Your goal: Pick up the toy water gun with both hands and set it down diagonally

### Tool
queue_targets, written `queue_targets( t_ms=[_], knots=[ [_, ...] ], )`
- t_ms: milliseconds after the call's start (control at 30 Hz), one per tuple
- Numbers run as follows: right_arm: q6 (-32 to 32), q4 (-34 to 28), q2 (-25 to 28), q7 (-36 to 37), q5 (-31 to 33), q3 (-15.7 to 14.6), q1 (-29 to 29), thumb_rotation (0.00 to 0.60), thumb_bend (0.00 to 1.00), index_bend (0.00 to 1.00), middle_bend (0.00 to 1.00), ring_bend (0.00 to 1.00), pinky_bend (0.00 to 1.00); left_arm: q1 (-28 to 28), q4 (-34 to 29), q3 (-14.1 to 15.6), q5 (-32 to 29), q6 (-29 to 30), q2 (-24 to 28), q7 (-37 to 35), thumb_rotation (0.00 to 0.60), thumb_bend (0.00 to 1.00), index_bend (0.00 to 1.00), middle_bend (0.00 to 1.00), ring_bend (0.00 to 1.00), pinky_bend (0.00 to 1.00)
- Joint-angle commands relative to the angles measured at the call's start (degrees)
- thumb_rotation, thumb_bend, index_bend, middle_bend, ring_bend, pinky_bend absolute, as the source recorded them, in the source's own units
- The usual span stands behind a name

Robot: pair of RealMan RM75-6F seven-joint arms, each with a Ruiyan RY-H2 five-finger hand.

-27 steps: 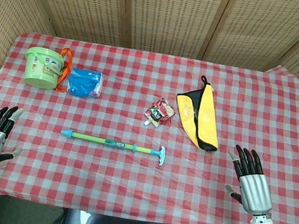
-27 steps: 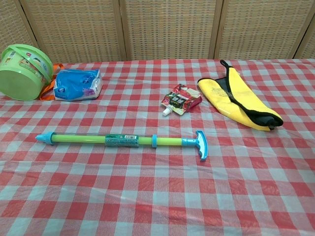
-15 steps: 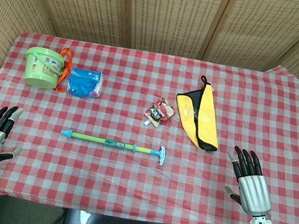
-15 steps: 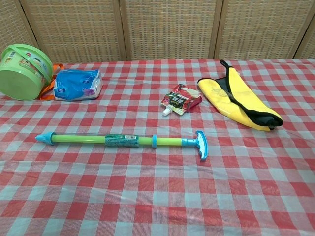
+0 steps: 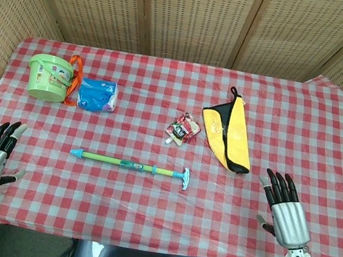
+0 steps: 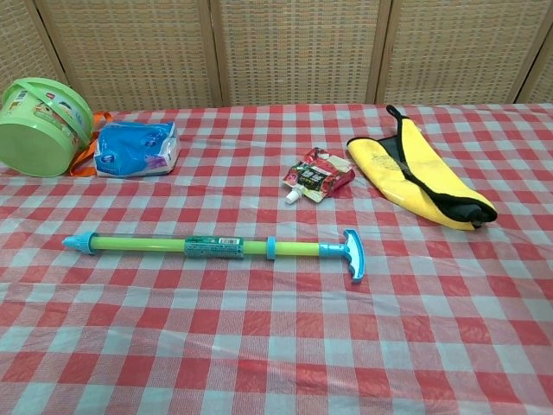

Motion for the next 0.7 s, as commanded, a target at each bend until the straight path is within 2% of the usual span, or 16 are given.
queue_targets(
  t_ms=[33,133,233,400,500,600,700],
  knots=[
    [-0.1,-0.9,-0.2,-0.4,-0.5,0.2,0.5,0.600,0.17,0.00,0.00,0.00,0.00,0.0,0.0,-0.2,-0.2,0.1,0.1,-0.2,0.600,0.07,0.00,0.00,0.00,0.00],
    [-1.0,-2.5,-0.4,-1.1,-0.6,1.0,1.6,0.600,0.17,0.00,0.00,0.00,0.00,0.0,-0.1,-0.2,-0.2,0.1,0.1,-0.3,0.600,0.07,0.00,0.00,0.00,0.00],
    [-4.4,-5.4,-1.5,-2.9,0.6,3.2,4.4,0.600,0.17,0.00,0.00,0.00,0.00,-0.1,-0.1,-0.2,-0.2,-0.1,0.1,-0.2,0.600,0.07,0.00,0.00,0.00,0.00],
    [-11.6,-9.5,-5.1,-8.1,5.5,7.1,9.3,0.600,0.17,0.00,0.01,0.00,0.00,-0.2,0.1,-0.5,-1.1,-0.7,0.1,-0.7,0.600,0.07,0.00,0.00,0.00,0.00],
    [-14.6,-12.1,-7.8,-12.4,9.1,8.6,11.2,0.600,0.17,0.02,0.07,0.01,0.00,-0.4,0.4,-0.6,-1.7,-1.2,0.1,-1.3,0.600,0.07,0.00,0.00,0.00,0.00],
    [-16.7,-15.2,-10.9,-17.8,12.5,9.5,12.7,0.600,0.16,0.04,0.19,0.09,0.02,-0.7,0.6,-0.8,-2.4,-2.1,0.2,-1.9,0.600,0.07,0.00,0.00,0.00,0.00],
    [-18.0,-17.1,-14.4,-24.7,16.7,10.5,14.1,0.600,0.16,0.06,0.31,0.24,0.12,-0.8,0.8,-1.1,-3.0,-2.5,0.3,-2.4,0.600,0.07,0.00,0.00,0.00,0.00]
  ],
)
